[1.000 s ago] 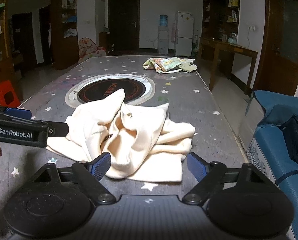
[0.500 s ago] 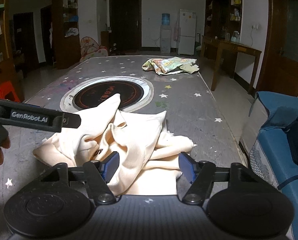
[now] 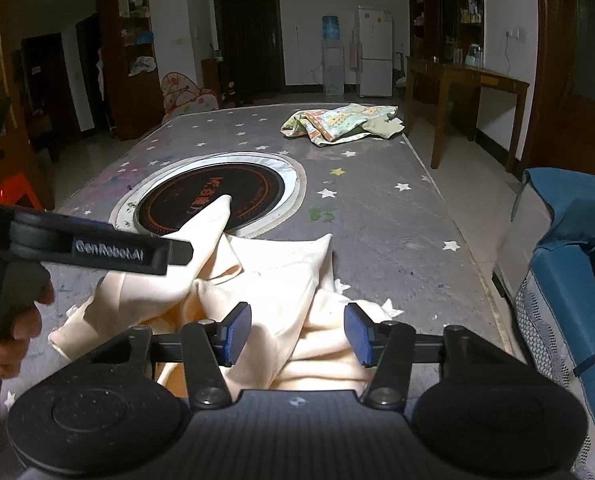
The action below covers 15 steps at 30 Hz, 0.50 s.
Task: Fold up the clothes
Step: 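Grasp the sweatshirt fabric with the left gripper while the right gripper grasps nearby fabric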
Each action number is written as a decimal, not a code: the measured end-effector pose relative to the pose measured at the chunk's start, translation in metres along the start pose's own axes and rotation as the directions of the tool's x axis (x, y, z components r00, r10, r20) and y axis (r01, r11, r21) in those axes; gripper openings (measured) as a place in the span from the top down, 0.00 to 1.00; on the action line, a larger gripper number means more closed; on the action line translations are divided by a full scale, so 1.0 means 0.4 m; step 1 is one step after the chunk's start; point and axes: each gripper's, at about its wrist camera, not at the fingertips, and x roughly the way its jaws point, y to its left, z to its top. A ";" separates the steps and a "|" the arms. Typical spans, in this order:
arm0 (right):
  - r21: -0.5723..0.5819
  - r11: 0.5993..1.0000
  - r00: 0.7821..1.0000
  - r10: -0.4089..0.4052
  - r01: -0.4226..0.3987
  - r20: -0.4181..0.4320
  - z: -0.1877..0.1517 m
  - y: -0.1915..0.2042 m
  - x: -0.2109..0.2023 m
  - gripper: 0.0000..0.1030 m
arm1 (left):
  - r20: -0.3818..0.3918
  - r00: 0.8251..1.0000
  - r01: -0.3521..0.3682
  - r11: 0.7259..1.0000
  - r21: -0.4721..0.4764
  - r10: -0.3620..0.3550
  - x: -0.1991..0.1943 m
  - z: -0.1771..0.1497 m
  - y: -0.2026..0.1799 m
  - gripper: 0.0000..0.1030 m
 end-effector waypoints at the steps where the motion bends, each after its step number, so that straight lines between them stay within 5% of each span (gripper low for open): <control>1: 0.003 1.000 1.000 0.003 -0.003 -0.001 0.004 -0.003 0.005 0.51 | -0.009 1.000 0.007 1.000 0.000 -0.007 0.007 -0.001 -0.001 0.19; 8: 0.039 0.999 1.000 0.016 -0.016 -0.008 0.033 -0.022 0.044 0.56 | -0.061 0.998 0.029 1.000 -0.002 -0.029 0.056 -0.012 0.009 0.61; 12: 0.063 0.998 0.999 0.030 -0.029 -0.018 0.054 -0.036 0.073 0.58 | -0.050 0.998 0.034 0.999 -0.033 -0.036 0.060 -0.002 0.026 0.60; 15: 0.097 0.994 0.998 0.051 -0.048 -0.033 0.071 -0.050 0.107 0.58 | -0.031 0.999 0.036 0.998 -0.047 -0.037 0.065 0.016 0.031 0.49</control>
